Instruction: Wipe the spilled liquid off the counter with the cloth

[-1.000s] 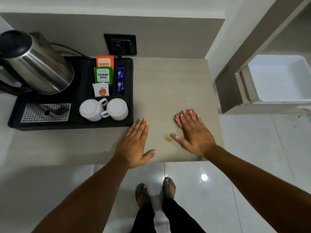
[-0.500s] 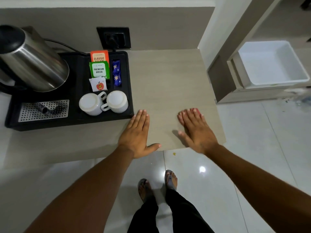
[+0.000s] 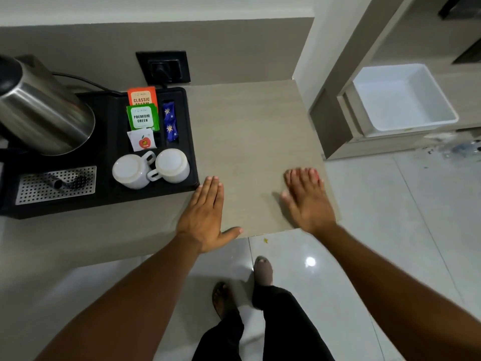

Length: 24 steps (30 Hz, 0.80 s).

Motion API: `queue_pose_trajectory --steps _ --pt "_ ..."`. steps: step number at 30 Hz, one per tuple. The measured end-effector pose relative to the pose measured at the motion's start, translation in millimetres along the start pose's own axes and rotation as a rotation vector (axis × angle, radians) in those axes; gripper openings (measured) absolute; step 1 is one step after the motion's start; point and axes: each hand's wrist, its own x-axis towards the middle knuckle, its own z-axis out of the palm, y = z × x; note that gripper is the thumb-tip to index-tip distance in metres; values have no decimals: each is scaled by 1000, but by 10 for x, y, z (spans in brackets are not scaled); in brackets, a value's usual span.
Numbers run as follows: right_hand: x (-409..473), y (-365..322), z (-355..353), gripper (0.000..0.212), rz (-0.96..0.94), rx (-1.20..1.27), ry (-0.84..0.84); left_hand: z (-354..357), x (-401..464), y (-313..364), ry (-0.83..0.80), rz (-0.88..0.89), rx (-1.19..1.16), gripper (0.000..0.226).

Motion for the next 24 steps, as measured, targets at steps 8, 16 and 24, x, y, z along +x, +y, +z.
queue_pose_trajectory --steps 8,16,24 --pt "332 -542 9 82 -106 8 -28 35 12 -8 45 1 -44 122" --pt "967 46 -271 81 -3 -5 21 56 -6 -11 47 -9 -95 118" --pt "1879 -710 -298 81 -239 -42 -7 48 25 -33 90 11 -95 116"
